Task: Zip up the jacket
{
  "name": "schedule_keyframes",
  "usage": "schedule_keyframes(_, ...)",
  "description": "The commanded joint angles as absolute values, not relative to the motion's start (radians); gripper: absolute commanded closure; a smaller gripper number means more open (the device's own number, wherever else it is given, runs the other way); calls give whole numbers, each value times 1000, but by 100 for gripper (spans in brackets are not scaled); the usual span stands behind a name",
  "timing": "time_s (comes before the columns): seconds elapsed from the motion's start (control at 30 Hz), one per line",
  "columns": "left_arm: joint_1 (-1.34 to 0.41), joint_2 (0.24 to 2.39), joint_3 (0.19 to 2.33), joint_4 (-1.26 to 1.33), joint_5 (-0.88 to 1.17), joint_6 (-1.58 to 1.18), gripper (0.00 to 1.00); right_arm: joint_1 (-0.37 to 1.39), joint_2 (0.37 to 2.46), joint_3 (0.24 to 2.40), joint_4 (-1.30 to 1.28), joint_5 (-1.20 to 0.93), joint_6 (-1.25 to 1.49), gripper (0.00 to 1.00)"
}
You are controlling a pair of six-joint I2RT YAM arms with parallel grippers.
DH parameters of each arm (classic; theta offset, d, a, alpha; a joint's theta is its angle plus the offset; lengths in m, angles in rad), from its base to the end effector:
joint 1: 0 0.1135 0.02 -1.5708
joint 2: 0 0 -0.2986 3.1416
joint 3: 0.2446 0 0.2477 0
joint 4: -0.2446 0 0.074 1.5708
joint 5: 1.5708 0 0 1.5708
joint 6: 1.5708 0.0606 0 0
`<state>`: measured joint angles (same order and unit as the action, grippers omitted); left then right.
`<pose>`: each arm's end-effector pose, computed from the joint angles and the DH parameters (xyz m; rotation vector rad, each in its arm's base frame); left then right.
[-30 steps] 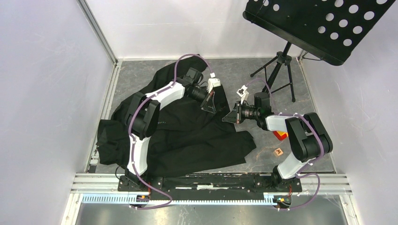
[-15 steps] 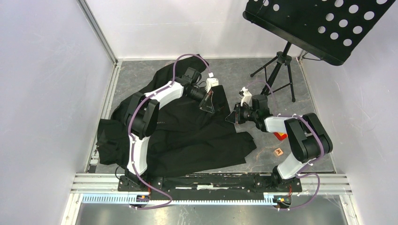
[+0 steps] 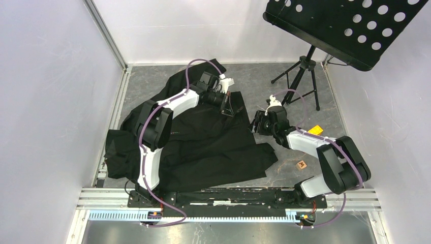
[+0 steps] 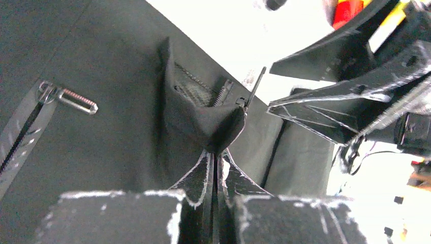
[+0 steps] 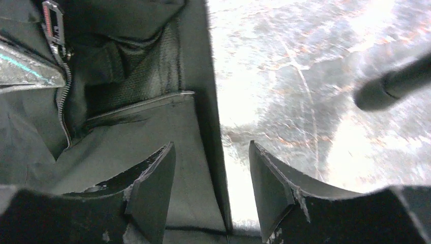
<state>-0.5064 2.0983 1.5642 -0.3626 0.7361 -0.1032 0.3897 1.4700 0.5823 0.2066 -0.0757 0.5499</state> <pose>0.4017 -0.2693 0.2079 0.8221 2.3545 -1.1690 0.2689 0.1154 0.1774 0.1437 2.3125 0.5782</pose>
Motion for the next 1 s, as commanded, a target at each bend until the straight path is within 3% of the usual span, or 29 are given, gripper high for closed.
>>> schedule_keyframes(0.0,-518,2087,1563,-311,642,-301,98,427,1402,641,14,124,731,38)
schedule_keyframes(0.17,-551,2083,1565,-314,611,-310,98,497,1398,731,-138,226,958,41)
schedule_keyframes(0.37,-568,2065,1563,-321,585,-312,98,571,1574,993,-482,280,1201,42)
schedule_keyframes(0.6,-568,2035,1565,-342,557,-286,98,591,1606,999,-489,304,1387,42)
schedule_keyframes(0.97,-568,2041,1574,-354,551,-277,98,589,1712,1079,-533,356,1433,40)
